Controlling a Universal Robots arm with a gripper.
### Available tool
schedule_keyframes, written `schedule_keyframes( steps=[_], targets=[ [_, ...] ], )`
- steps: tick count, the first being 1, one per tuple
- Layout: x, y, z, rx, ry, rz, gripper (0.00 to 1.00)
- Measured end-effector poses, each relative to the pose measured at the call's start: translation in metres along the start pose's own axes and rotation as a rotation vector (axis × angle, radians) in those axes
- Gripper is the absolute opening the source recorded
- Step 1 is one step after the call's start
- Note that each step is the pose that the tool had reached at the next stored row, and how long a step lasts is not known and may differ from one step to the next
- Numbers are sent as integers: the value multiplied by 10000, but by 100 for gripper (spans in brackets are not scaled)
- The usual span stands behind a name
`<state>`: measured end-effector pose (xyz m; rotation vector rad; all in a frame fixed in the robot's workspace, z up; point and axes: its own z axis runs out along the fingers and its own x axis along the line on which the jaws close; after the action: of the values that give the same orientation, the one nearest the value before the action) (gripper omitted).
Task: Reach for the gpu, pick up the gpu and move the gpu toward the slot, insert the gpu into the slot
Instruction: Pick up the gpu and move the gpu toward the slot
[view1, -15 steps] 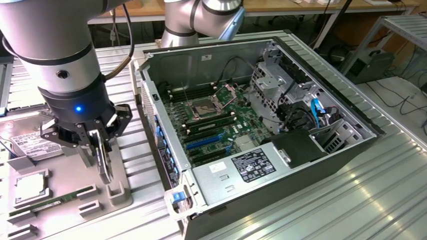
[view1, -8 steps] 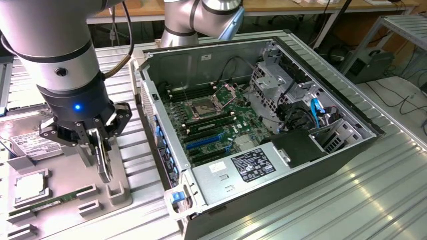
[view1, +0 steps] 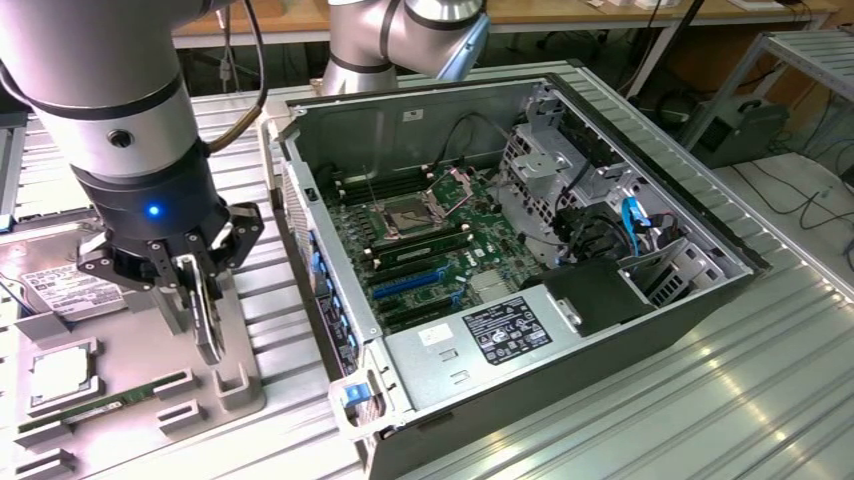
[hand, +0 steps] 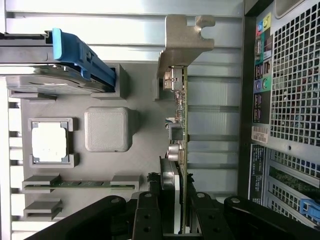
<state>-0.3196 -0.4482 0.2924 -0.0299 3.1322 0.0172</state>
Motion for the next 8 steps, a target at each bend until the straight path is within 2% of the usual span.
schedule_keyframes(
  steps=[8],
  targets=[
    [0,0,-29,1,1,0,28]
  ],
)
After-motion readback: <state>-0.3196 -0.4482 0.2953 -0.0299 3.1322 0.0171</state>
